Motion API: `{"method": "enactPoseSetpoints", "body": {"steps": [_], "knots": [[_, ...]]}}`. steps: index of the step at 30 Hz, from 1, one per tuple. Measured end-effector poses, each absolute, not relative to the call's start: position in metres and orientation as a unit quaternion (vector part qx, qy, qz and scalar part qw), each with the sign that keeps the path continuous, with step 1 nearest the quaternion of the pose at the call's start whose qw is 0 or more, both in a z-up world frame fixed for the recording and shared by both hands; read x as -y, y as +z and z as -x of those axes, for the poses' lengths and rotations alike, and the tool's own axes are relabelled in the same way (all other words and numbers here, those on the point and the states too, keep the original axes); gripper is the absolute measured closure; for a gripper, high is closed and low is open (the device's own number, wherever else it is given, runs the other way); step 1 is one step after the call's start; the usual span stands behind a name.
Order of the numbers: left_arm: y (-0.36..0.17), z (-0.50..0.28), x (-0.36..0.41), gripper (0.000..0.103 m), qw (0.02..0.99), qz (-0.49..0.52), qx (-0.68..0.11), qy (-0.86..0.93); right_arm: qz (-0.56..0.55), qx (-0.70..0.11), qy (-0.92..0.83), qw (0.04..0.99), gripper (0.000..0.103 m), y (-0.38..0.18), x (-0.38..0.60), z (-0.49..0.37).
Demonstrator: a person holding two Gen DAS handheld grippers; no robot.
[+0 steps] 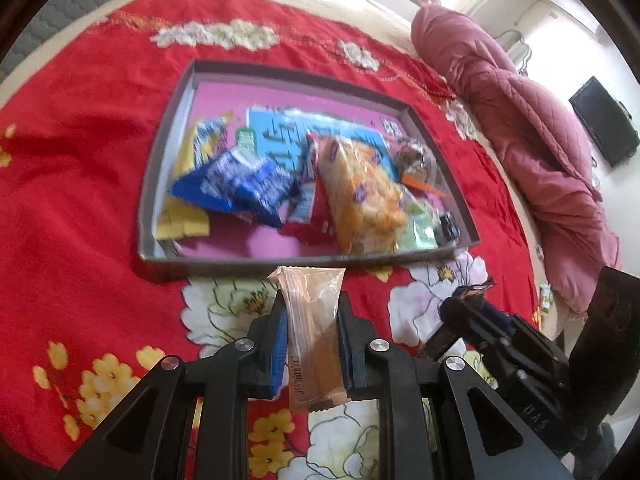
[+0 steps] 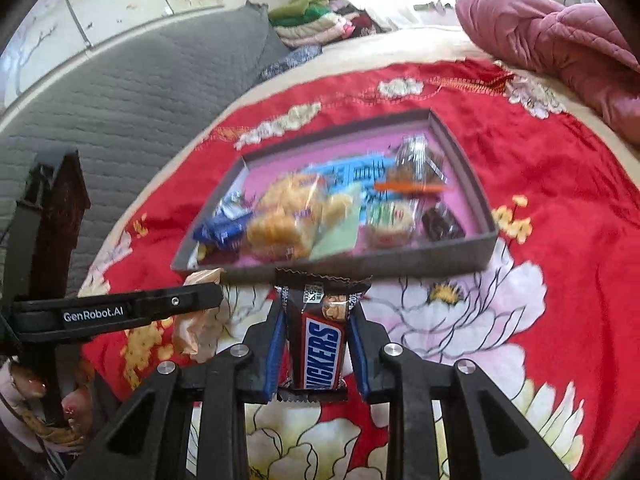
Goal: Organize snacks
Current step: 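Carry the tan pastry and Snickers bar over the tray with both tools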
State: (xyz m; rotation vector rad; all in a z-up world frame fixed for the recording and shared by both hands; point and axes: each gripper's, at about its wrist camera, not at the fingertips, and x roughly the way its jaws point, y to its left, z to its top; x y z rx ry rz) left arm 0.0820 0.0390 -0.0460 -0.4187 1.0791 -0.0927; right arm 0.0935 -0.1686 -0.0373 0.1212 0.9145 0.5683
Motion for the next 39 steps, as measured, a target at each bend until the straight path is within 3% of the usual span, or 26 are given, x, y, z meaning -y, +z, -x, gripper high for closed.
{"method": "enactPoseSetpoints", "body": {"steps": [20,39], "knots": [[-0.017,-0.127,-0.050,0.081,0.872,0.172,-0.459,0.000,-0.111,-0.357,0.235,0.897,0.074,0.006,0.192,-0.143],[-0.039,-0.148,-0.041,0.081,0.869,0.146,-0.473,-0.009,-0.077,-0.384,0.191,0.900,0.074,-0.020,0.179,-0.173]]}}
